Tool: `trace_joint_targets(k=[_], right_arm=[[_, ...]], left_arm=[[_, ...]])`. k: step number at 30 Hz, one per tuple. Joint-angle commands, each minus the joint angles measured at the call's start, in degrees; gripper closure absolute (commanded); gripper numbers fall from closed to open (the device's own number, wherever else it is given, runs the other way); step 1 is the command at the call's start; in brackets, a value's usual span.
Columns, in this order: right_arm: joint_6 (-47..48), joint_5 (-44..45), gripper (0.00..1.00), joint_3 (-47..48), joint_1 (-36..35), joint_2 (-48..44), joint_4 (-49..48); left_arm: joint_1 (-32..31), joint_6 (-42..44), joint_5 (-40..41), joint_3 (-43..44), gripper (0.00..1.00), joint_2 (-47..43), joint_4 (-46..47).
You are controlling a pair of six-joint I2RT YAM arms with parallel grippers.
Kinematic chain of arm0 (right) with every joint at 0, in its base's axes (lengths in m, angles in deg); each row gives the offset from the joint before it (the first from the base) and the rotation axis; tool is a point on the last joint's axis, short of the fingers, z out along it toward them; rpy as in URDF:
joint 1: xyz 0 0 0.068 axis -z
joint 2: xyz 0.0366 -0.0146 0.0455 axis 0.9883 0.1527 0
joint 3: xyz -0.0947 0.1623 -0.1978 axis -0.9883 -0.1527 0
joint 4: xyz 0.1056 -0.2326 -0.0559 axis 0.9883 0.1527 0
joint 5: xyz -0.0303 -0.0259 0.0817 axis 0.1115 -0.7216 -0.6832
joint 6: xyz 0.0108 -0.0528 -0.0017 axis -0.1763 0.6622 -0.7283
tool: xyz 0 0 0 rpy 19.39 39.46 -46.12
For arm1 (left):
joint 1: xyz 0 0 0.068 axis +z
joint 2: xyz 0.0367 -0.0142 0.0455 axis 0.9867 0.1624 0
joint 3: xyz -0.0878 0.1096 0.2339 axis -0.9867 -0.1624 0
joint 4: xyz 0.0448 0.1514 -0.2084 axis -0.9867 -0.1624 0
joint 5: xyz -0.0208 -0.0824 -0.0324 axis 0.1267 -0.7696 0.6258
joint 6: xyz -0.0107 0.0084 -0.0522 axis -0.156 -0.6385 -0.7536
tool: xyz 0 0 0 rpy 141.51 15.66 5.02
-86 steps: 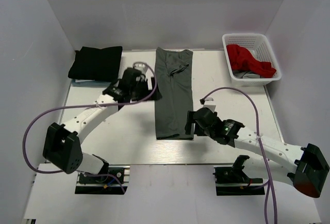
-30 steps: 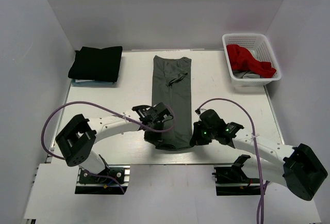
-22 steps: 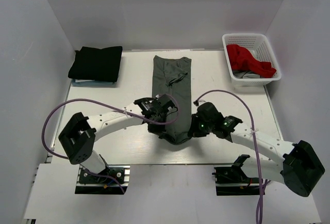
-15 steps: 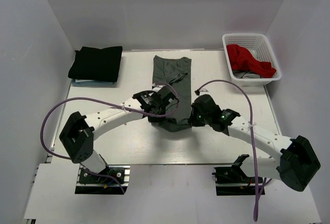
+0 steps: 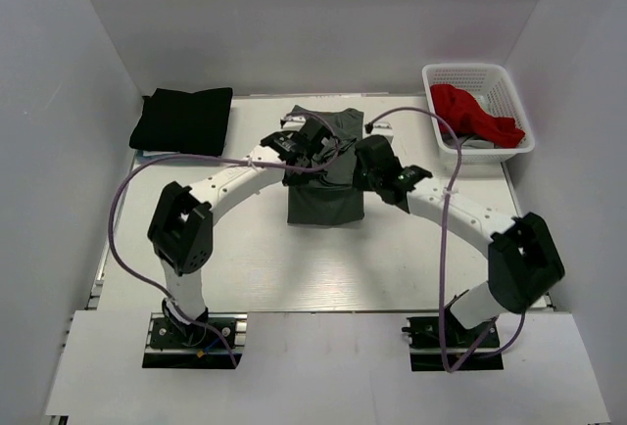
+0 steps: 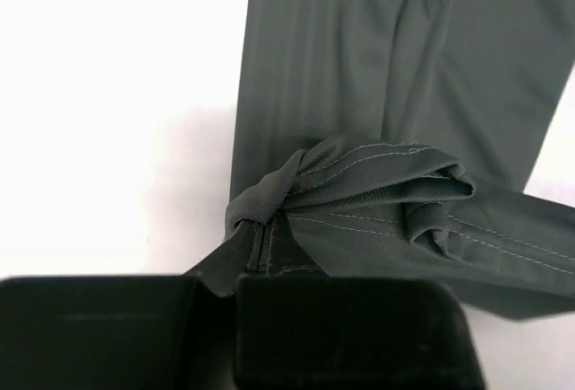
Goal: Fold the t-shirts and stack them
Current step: Fold the folded rectangular tshirt in 1/3 of the way
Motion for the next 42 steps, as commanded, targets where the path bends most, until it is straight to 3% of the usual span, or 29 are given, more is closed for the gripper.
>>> trace_joint_targets(k=[1,7,19,21,23,25,26,27,28,29,31,32,34,35,38,42], right_arm=[[1.7,-0.7,0.91,6.1,2.4,3.9,-2.9],[2.0,-7.0,0.91,12.2,6.1,11.8,-2.2],[0.0,-11.7,0.91,12.7,9.5,18.1,-3.7],[0.1,-11.5,0.85,14.1,10.0,19.7,-2.9],[0.2,-11.7,0.71,16.0,10.7,21.7,-2.4],[-0.3,-11.8,0.57,17.0,11.6,23.1,-3.4],[0.0,-12.9,0.55,17.8,12.0,24.0,-5.5],[0.4,-12.4,0.55,18.5,12.8,24.6,-5.8],[0.5,-12.1,0.53,21.9,13.6,26.7,-6.1],[0.5,-13.3,0.48,24.1,14.1,27.6,-5.2],[2.0,-15.6,0.45,28.8,15.3,28.2,-1.8],[3.8,-17.7,0.39,28.6,15.4,27.6,-1.6],[5.2,-19.5,0.25,23.5,15.2,24.3,-4.0],[6.1,-20.1,0.10,21.6,15.2,21.4,-4.7],[7.5,-28.2,0.10,12.3,14.4,13.8,-9.5],[8.4,-37.4,0.10,5.1,12.3,10.7,-11.8]], left_arm=[[1.9,2.9,0.0,5.2,1.00,2.5,1.8],[5.1,4.9,-4.1,9.6,1.00,8.7,4.6],[6.2,10.2,-9.5,11.9,1.00,13.2,7.9],[6.8,10.2,-9.5,13.2,1.00,15.2,7.4],[8.1,10.2,-9.5,15.1,1.00,16.7,6.5],[9.0,10.2,-9.5,17.5,0.91,19.0,5.3],[9.7,10.2,-9.5,18.7,0.82,19.7,4.8],[11.2,10.2,-8.9,21.1,0.63,20.4,4.8],[12.2,10.2,-8.9,22.9,0.08,21.1,4.8],[13.2,10.2,-8.9,25.1,0.00,22.8,4.8],[15.6,9.5,-9.6,32.9,0.00,24.1,2.4],[16.2,9.0,-9.6,34.5,0.00,23.5,1.6],[16.7,8.2,-9.6,31.5,0.00,20.0,3.1],[16.7,7.4,-9.6,28.2,0.00,17.5,4.9],[17.2,7.4,-13.0,8.4,0.00,6.4,12.9],[16.7,6.1,-13.6,-7.1,0.00,-4.8,15.0]])
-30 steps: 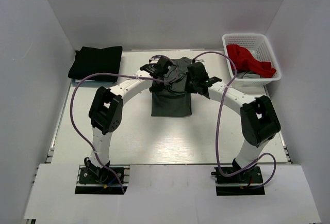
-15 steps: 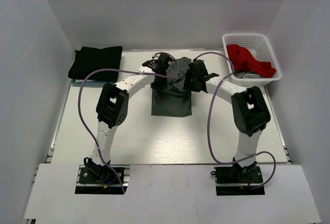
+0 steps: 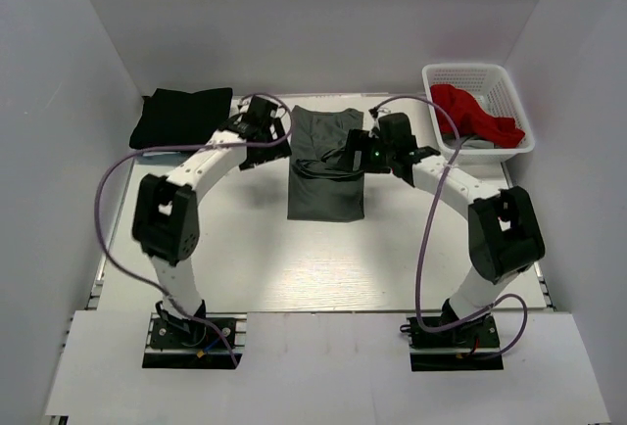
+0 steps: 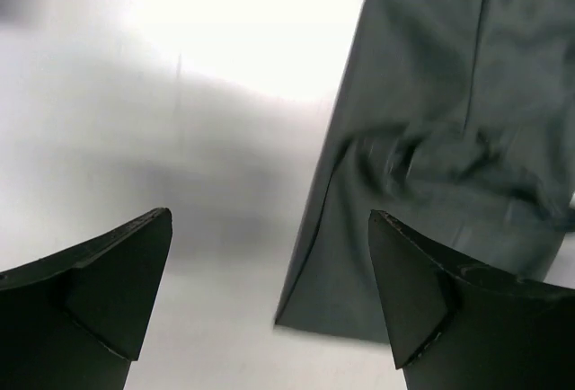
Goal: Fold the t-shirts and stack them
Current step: Fold the folded rectangular tshirt in 1/3 of the way
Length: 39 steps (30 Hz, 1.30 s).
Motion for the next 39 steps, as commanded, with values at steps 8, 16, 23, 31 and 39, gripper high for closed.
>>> trace_joint_targets(k=[8,16,23,31,39], right_arm=[[2.0,-10.0,0.10,-4.6,-5.6,2.6,-7.4],[1.4,-6.3,0.10,3.3,-5.8,11.2,-9.2],[-1.4,-0.2,0.10,9.9,-5.5,16.8,-14.1],[2.9,8.6,0.10,12.6,-5.9,16.0,-10.2],[10.6,0.1,0.10,-1.6,-7.5,3.8,-10.3]], left_arm=[[-2.0,-4.5,-4.4,-32.1,0.00,-26.4,6.4],[-2.0,-5.1,-4.4,-36.2,0.00,-31.2,3.3],[-1.5,-5.1,-1.1,-35.0,0.00,-32.2,0.8],[-1.5,-5.1,0.6,-34.5,0.00,-33.3,-1.2],[-1.5,-5.1,-2.3,-35.6,0.00,-32.2,1.3]])
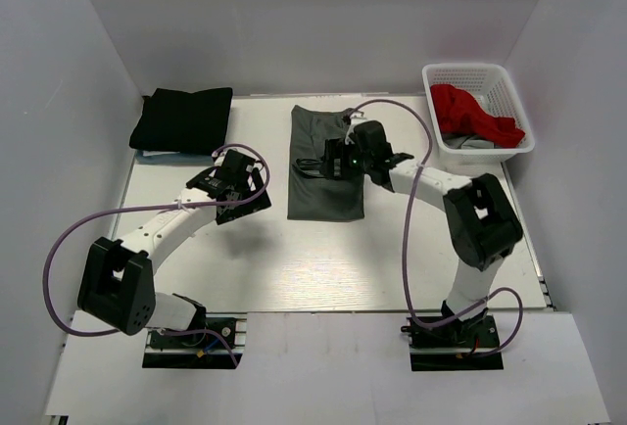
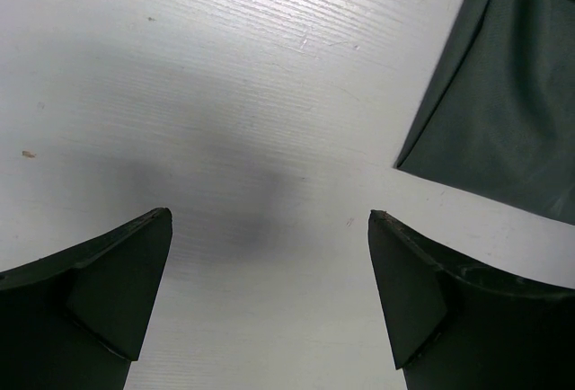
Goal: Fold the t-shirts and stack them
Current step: Fold the folded rectangular tshirt in 1/3 of the way
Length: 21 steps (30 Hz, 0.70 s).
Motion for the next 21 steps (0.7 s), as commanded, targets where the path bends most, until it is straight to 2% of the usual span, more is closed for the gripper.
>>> trace_joint_targets(k=[1,7,21], right_arm=[[3.6,-3.0,0.10,-3.4,-1.6,-4.8,-0.6],[1.0,-4.1,0.10,-5.1,-2.0,-2.1,-0.7],[-0.2,-2.2,0.10,5.0,-1.6,7.9,-3.8]], left_arm=[[0.2,-0.3,-1.0,0.6,0.00,-1.3,1.6],[-0.3,-0.3,-1.6,0.0,0.00,-1.3,2.2],[0.2,0.3,-1.5,-1.7,0.00,0.3,2.7]])
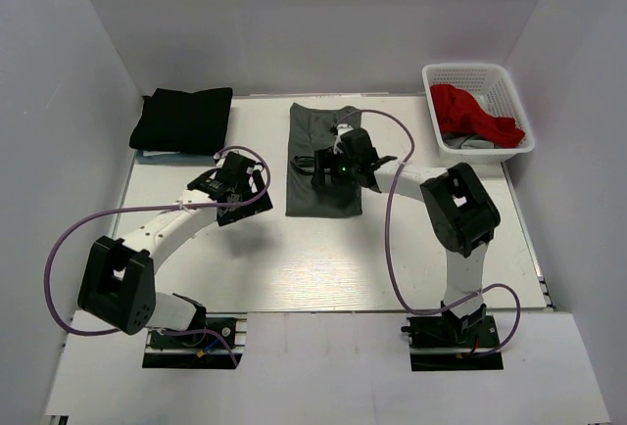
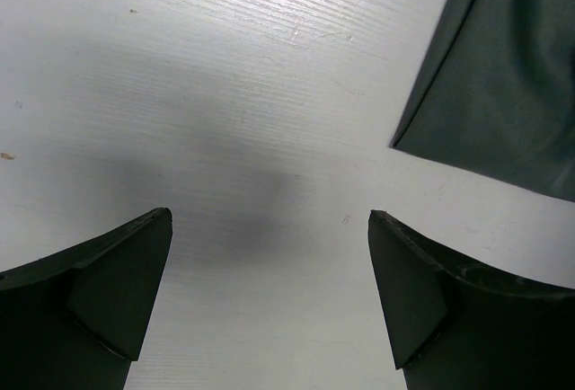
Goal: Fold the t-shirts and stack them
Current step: Fold the folded rectangular tshirt in 1/3 of the way
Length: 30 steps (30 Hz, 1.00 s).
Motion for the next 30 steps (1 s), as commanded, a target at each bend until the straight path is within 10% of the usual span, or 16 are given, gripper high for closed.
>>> trace_joint_targets(k=[1,17,30], right_arm=[[-0.3,0.7,0.10,4.4,0.2,2.0,-3.6],[-5.9,5.2,0.10,17.3,2.7,8.8,2.7],[-11.4,3.1,0.10,-13.9,3.2,-21.5,2.4]], left_arm=[[0.2,0.2,0.1,-0.3,0.00,0.7,0.9],[0.2,1.8,1.2,3.0,0.00,4.0,0.2],[-1.4,7.1,-20.1,0.0,0.00,5.5,14.4]])
